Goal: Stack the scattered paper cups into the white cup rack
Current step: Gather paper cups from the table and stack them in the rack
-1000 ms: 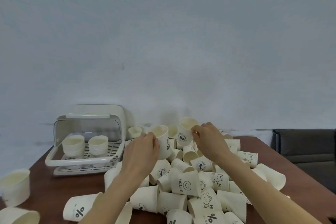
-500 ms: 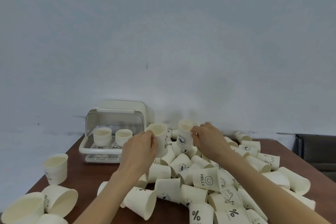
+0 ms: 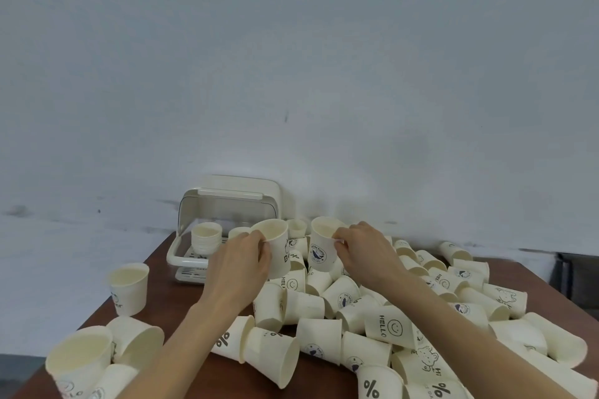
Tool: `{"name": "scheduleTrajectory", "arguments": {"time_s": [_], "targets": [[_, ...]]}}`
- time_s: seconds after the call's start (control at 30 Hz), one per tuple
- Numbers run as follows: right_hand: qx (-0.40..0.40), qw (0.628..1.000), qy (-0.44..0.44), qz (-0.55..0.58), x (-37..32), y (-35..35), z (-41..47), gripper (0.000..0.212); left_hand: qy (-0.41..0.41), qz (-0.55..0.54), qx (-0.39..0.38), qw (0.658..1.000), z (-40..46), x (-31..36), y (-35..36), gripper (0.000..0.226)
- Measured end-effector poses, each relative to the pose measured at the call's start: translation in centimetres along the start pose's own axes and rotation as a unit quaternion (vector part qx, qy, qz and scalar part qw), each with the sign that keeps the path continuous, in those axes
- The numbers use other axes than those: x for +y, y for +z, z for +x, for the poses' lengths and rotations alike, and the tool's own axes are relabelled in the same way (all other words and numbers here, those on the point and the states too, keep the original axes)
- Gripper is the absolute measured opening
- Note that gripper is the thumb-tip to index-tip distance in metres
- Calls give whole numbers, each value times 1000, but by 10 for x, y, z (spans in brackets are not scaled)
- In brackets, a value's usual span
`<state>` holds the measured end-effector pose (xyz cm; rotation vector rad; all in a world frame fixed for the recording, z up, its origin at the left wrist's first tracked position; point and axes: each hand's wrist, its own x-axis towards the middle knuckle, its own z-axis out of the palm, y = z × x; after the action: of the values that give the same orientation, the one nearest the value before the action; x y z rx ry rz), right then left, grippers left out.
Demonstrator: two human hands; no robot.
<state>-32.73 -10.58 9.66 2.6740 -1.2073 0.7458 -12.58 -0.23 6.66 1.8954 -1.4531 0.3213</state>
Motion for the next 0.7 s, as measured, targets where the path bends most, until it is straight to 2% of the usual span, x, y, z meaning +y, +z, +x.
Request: {"name": "scheduleTrajectory", "arguments": {"time_s": [0.7], "targets": [[-17, 998, -25, 46, -64, 60, 76, 28, -87, 52, 17, 995, 7, -76, -11, 29]]}}
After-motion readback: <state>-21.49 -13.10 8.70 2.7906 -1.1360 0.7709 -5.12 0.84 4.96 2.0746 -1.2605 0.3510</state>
